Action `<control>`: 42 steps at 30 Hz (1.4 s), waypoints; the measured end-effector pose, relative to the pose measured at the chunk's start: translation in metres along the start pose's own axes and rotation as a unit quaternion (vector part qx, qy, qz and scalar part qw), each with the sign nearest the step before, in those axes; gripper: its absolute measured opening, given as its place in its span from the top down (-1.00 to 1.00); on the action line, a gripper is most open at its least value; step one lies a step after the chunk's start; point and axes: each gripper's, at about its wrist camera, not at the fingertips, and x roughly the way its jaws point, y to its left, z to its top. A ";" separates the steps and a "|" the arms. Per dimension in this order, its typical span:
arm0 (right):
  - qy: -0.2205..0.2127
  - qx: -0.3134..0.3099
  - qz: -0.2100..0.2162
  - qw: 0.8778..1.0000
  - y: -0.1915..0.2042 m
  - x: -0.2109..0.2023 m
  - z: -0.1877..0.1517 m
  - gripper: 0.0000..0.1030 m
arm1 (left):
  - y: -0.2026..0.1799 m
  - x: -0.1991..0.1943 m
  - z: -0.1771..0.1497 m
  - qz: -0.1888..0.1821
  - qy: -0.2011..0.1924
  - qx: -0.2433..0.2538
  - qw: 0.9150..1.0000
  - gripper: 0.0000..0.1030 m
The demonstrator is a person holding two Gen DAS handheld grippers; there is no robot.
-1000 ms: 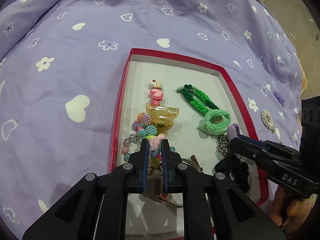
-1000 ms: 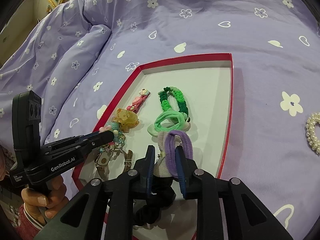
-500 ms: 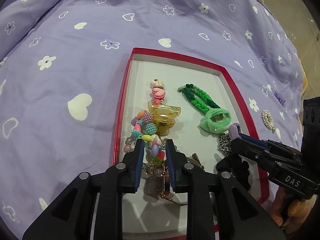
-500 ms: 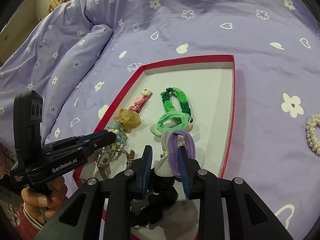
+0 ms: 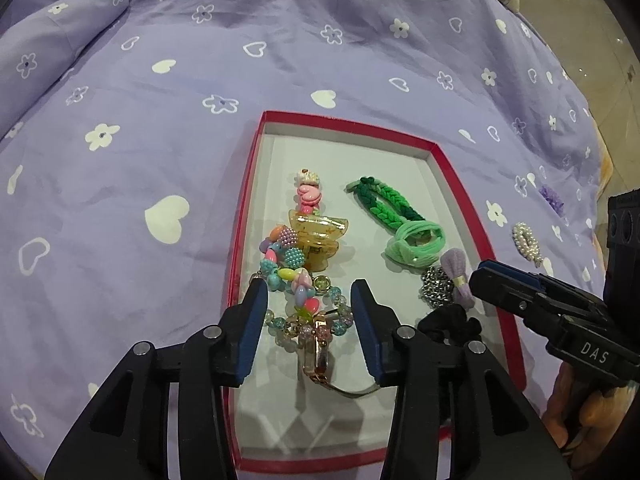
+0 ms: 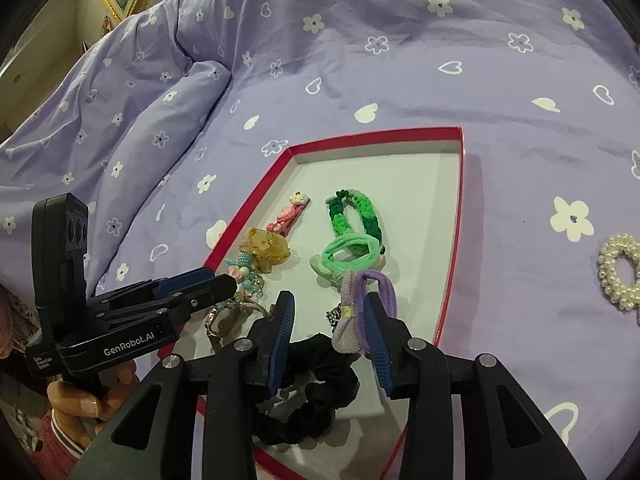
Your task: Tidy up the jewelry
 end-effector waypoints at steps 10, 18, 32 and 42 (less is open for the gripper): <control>-0.042 0.014 0.002 0.999 -0.001 -0.033 -0.006 -0.33 | 0.001 -0.034 -0.010 -0.012 -0.030 -0.030 0.999 -0.61; -0.058 0.035 0.019 0.998 -0.003 -0.053 -0.021 -0.58 | 0.005 -0.052 -0.028 -0.010 -0.035 -0.056 0.998 -0.68; -0.097 0.058 0.036 0.993 0.001 -0.080 -0.064 -0.70 | -0.004 -0.088 -0.065 0.037 -0.070 -0.048 0.996 -0.78; -0.128 0.009 -0.010 0.992 0.016 -0.101 -0.081 -0.70 | -0.015 -0.112 -0.083 0.060 -0.122 -0.003 0.991 -0.95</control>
